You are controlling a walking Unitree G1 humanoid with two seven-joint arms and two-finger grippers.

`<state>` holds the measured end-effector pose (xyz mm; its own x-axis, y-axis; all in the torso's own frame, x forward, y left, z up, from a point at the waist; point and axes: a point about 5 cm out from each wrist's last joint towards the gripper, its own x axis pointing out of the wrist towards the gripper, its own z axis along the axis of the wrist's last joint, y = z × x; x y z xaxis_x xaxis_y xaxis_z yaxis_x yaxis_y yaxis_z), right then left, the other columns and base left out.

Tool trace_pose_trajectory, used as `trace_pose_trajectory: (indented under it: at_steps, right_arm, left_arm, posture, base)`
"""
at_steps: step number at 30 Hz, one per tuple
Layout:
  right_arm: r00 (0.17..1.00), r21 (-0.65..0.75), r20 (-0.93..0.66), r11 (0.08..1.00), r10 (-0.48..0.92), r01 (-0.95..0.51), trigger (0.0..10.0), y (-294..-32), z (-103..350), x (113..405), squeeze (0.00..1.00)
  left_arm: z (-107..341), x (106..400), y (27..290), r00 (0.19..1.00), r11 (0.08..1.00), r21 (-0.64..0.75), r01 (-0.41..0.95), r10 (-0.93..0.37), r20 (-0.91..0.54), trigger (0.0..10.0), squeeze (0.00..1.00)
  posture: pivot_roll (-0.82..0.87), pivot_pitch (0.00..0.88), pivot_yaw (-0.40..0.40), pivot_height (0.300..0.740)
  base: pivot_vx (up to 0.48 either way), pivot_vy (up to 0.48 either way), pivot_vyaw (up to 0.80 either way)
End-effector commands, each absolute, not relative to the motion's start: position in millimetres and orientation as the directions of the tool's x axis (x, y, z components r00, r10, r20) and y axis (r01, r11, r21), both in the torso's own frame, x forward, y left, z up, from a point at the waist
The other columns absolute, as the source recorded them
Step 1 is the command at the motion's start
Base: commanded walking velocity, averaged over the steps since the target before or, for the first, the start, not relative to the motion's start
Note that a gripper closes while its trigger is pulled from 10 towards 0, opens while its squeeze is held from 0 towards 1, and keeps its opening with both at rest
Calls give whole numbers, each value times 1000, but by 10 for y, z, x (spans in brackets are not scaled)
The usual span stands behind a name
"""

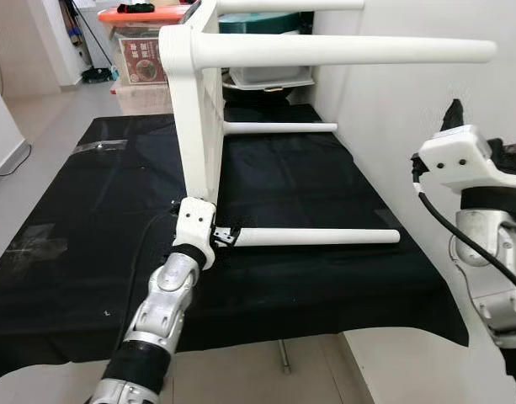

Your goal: Building children table

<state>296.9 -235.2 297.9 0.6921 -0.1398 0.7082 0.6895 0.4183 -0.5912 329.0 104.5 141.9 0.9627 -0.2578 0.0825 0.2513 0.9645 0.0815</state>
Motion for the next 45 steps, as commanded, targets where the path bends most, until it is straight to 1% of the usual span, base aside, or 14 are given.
trace_pose_trajectory:
  at_steps: [1, 10, 11, 14, 16, 18, 22, 26, 32, 37, 44, 45]
  right_arm:
    - [686, -594, 719, 415, -110, 689, 10000, -2339, 3033, 2990, 0]
    - [694, -598, 713, 429, -102, 677, 10000, -2335, 3055, 3063, 0]
    - [698, -602, 711, 435, -91, 670, 10000, -2335, 3034, 3077, 0]
    - [699, -604, 709, 436, -88, 667, 10000, -2339, 3023, 3082, 0]
    - [704, -607, 706, 440, -85, 662, 10000, -2345, 2998, 3097, 0]
    - [704, -607, 706, 440, -85, 662, 10000, -2345, 2998, 3097, 0]
    - [705, -608, 704, 446, -78, 657, 10000, -2342, 2986, 3123, 0]
    - [706, -609, 704, 445, -78, 657, 10000, -2353, 2982, 3126, 0]
    - [706, -609, 703, 445, -80, 657, 10000, -2375, 2972, 3135, 0]
    - [701, -605, 709, 445, -77, 661, 10000, -2378, 2976, 3139, 0]
    - [693, -600, 717, 438, -76, 669, 10000, -2384, 2993, 3120, 0]
    - [687, -602, 724, 424, -68, 677, 10000, -2389, 3010, 3106, 0]
  left_arm:
    - [1351, 3251, 1048, 970, 969, 93, 229, -235, 54, 10000, 0]
    - [1371, 3225, 1042, 972, 971, 99, 219, -226, 64, 10000, 0]
    - [1416, 3196, 1084, 982, 981, 122, 152, -164, 97, 10000, 0]
    - [1428, 3185, 1108, 985, 984, 133, 119, -134, 109, 10000, 0]
    - [1443, 3179, 1167, 989, 988, 146, 55, -74, 127, 10000, 0]
    - [1443, 3179, 1167, 989, 988, 146, 55, -74, 127, 10000, 0]
    - [1455, 3224, 1229, 992, 990, 138, 2, -19, 122, 10000, 0]
    - [1428, 3243, 1257, 995, 993, 120, -2, -10, 104, 10000, 0]
    - [1368, 3325, 1326, 998, 995, 101, -20, 13, 69, 10000, 0]
    - [1401, 3497, 1375, 998, 993, 116, -38, 31, 62, 10000, 0]
    - [1441, 3591, 1387, 998, 994, 100, -44, 38, 59, 10000, 0]
    - [1438, 3624, 1386, 998, 994, 97, -40, 35, 49, 10000, 0]
  posture:
    - [-95, 0, -13, 740]
    - [-85, 0, -18, 740]
    - [-85, 0, -18, 740]
    - [-85, 0, -18, 740]
    - [-78, 0, -22, 740]
    - [-78, 0, -22, 740]
    - [-81, 0, -20, 740]
    - [-81, 0, -20, 740]
    - [-84, 0, -20, 740]
    - [-97, 0, -8, 740]
    - [-111, 0, 3, 740]
    - [-114, 0, 5, 740]
  base:
    - [0, 0, 0]
    - [0, 0, 0]
    - [0, 0, 0]
    - [0, 0, 0]
    - [0, 0, 0]
    - [0, 0, 0]
    - [0, 0, 0]
    - [0, 0, 0]
    - [0, 0, 0]
    - [0, 0, 0]
    - [0, 0, 0]
    - [0, 0, 0]
